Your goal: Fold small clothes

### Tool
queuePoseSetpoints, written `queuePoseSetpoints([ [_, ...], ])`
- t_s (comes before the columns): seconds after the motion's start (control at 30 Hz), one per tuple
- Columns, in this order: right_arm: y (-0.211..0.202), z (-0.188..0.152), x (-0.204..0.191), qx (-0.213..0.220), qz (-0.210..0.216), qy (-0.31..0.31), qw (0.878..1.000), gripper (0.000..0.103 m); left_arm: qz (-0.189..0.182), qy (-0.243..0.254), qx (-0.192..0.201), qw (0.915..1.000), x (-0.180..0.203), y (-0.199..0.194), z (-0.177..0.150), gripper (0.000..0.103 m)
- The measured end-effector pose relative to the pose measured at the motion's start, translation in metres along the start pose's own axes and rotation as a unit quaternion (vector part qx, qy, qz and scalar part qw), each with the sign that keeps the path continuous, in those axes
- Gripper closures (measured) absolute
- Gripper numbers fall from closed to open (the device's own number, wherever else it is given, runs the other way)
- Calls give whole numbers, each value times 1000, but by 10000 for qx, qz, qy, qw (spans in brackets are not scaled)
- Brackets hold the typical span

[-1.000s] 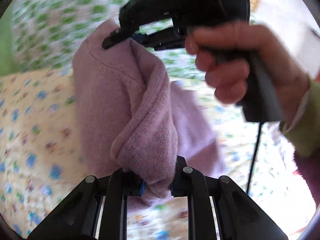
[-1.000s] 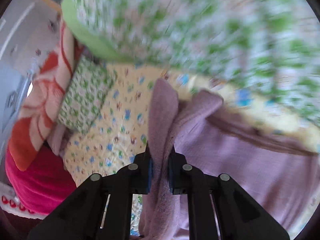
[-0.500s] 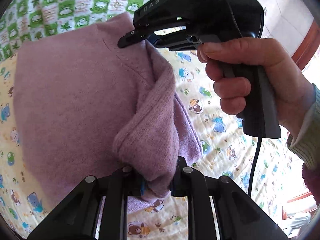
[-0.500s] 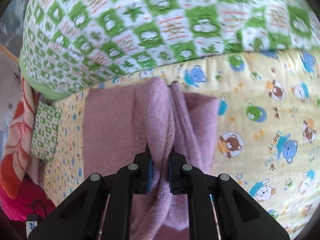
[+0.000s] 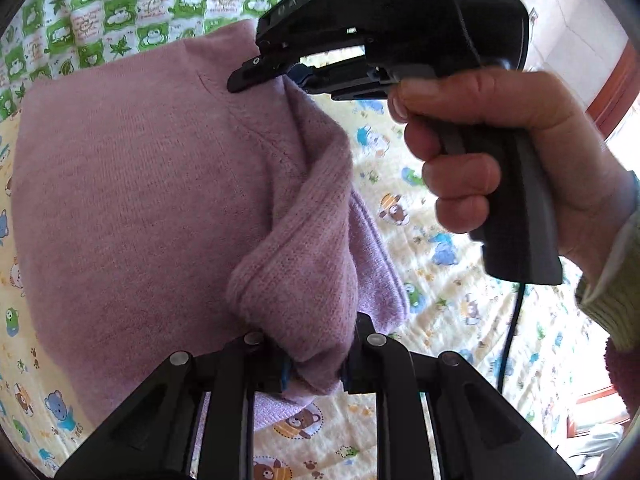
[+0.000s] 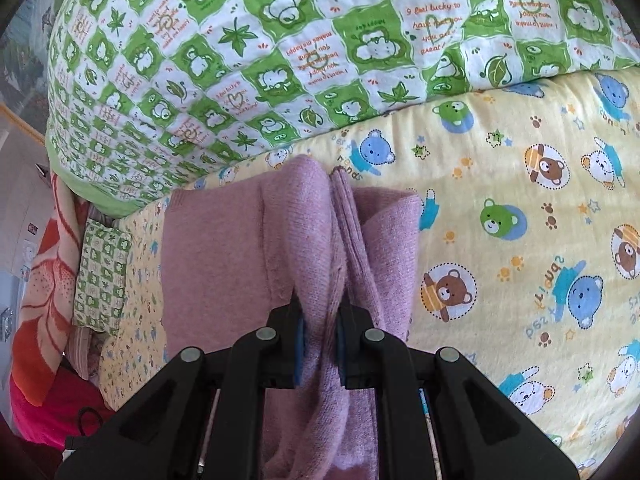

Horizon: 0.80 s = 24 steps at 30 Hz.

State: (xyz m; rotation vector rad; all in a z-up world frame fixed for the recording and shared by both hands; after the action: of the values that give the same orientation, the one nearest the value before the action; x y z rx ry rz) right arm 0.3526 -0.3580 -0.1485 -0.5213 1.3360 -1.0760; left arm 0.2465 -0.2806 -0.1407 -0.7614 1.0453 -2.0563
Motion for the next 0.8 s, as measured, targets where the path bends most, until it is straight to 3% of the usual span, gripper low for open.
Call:
queuePoseSetpoints([
  [0.13,0,-2,10,-86,143,386,9991,84,-83,-124,-131,9998,-3,8,-3,78],
  [0.17,-3,-2,11,-52,153,430,9989,83,-169,-159,-117,9997,-3,6,-3,71],
  [0.27,-21,-6,10,170,-82,395,9990,75,-215,-20,-82,9997,3,-4,-5,62],
  [0.33,-34,-10,12,306,-259,423,9983,60,-253,106,-95,9996,8,-11,-13,60],
  [0.5,-71,-39,10,558,-245,428,9972,60,-249,31,-87,9996,-3,-40,-48,59],
  [0.7,-87,-89,-12,421,-69,208,9989,60,332,-184,-112,9992,-54,-65,-97,56],
  [0.8,-79,-109,-17,248,-239,128,9993,60,370,-255,-214,9988,-74,-62,-112,56],
])
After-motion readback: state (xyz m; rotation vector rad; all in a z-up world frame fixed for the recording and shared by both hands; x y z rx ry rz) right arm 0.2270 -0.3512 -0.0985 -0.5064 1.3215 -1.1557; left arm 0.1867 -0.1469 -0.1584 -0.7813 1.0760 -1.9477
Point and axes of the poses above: each gripper's, at about its wrist camera, not at the fingertips, and y roughly the way its jaws point, x to its right, z to its top, the point moved 7 cm from there along y, roughly the way its jaws point, and after that the axes turned 7 degrees about y, right-handed, at the moved point
